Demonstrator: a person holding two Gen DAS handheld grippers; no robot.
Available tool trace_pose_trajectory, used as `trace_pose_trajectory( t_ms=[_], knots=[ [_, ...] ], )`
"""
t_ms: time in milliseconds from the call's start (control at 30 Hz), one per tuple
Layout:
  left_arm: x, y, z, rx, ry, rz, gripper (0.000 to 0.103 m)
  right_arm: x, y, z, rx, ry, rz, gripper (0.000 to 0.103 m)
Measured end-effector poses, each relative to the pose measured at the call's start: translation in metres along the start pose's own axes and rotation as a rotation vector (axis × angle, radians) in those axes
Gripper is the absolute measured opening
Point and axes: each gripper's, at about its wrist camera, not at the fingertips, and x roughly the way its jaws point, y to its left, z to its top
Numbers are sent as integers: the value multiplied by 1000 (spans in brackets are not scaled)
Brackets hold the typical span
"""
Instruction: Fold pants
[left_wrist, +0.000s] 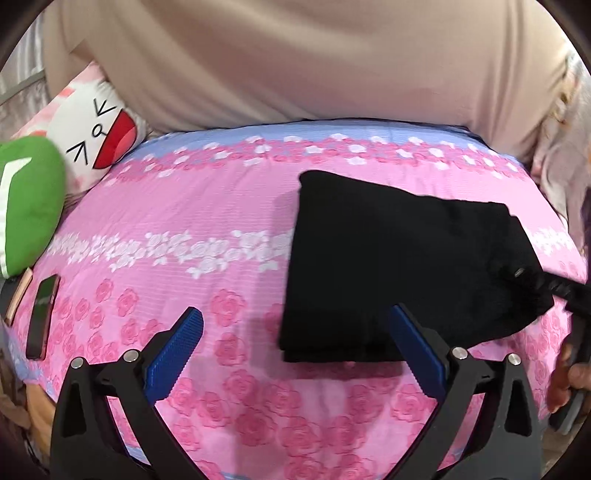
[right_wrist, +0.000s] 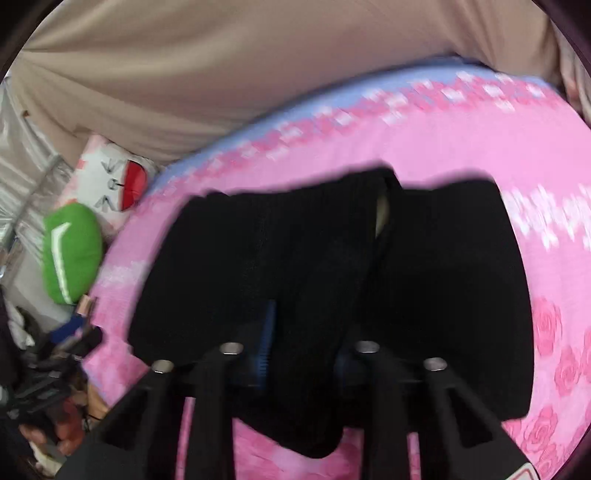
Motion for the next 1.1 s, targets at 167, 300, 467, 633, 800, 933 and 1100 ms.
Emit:
trace_pose_trajectory(
  t_ms=[167,300,467,633,800,933,1100],
  knots=[
    [-15,11,7,-28,-49,-3,98,-80,8,38,-71,-193,-43,13],
    [-4,5,4,-29,-25,-24,98,-68,-45,26,-11,-111,-183,24],
    [29,-14,5,-25,61,-95,98,-48,-85,-8,155,-74,-167,61],
    [65,-22,13,-85,150,-184,98,-62,-79,-12,134,-101,-204,80],
    [86,-33,16,-113,198,-211,98,-43,-81,-21,145,-50,-186,80],
    [94,-41,16,-103,207,-214,98,-29,-86,-28,190,-19,-150,82],
    [104,-41,16,-139,231,-262,98,-21,-83,-27,205,-21,-146,86]
  ],
)
